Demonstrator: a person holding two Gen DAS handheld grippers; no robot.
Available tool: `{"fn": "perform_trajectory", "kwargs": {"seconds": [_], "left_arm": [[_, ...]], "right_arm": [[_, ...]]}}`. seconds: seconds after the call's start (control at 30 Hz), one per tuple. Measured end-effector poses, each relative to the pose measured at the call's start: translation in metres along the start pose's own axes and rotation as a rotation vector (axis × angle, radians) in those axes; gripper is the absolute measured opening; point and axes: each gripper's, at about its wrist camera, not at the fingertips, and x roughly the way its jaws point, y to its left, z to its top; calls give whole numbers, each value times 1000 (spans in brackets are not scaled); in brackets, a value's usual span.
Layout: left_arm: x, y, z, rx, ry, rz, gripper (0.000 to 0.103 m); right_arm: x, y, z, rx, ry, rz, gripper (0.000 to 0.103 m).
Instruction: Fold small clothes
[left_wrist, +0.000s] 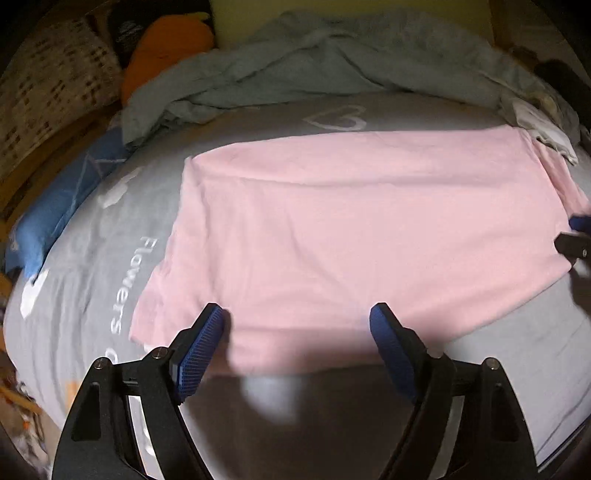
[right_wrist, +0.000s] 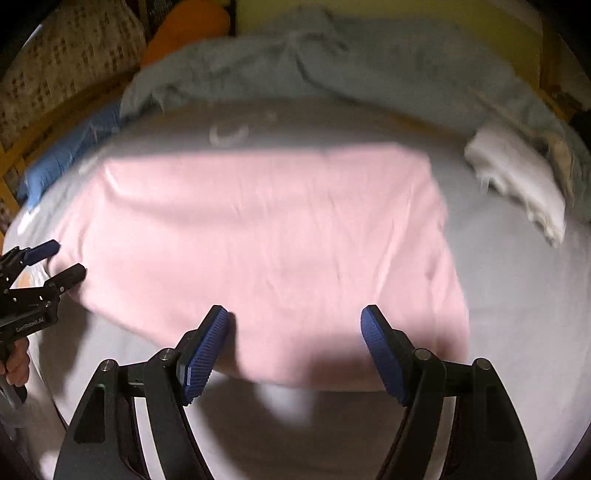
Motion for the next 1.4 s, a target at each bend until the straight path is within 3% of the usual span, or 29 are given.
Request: {"fn": "perform_trajectory", "kwargs": {"seconds": [0.2, 0.33, 0.5, 0.6, 0.67, 0.77, 0.83, 0.9, 0.93, 0.97, 1.03, 1.13, 1.23, 1.4], "left_arm": [[-12, 9, -10, -66, 14, -13, 85], [-7, 16, -31, -113, 67, -30, 91], [-22, 32, -46, -226, 17, -108, 90], [-27, 45, -46, -342, -14, -213, 90], [-23, 60, -43, -459, -29, -293, 90], [-6, 79, -35, -616, -8, -309, 88], [-2, 85, -31, -671, -39, -318, 88], [4, 88, -28, -721, -50, -301, 83], [4, 88, -27, -736, -67, -279, 70], [5, 87, -26, -740, -79, -242, 43], [9, 86, -22, -730, -77, -209, 18], [-6, 76, -12, -673, -166, -200, 14], [-37, 42, 16, -470, -287, -110, 13], [-67, -24, 57, -250, -371, -178, 13]], "right_arm": [[-7, 0, -20, -43, -25, -22, 76], [-13, -3, -30, -46, -31, -20, 76], [-17, 3, -33, -46, -30, -27, 77], [-23, 5, -37, -58, -43, -31, 77], [-35, 6, -37, -60, -101, -35, 77], [-59, -2, -32, -19, -221, -25, 80], [-66, -12, -26, 23, -249, -2, 84], [-64, -23, -23, 60, -233, -12, 84], [-62, -28, -23, 82, -223, -26, 84], [-60, -33, -22, 102, -214, -34, 84], [-59, -45, -22, 153, -205, -19, 84], [-62, -62, -19, 217, -203, 3, 84], [-66, -73, -18, 259, -216, -14, 84], [-74, -91, -18, 317, -224, -9, 84]]}}
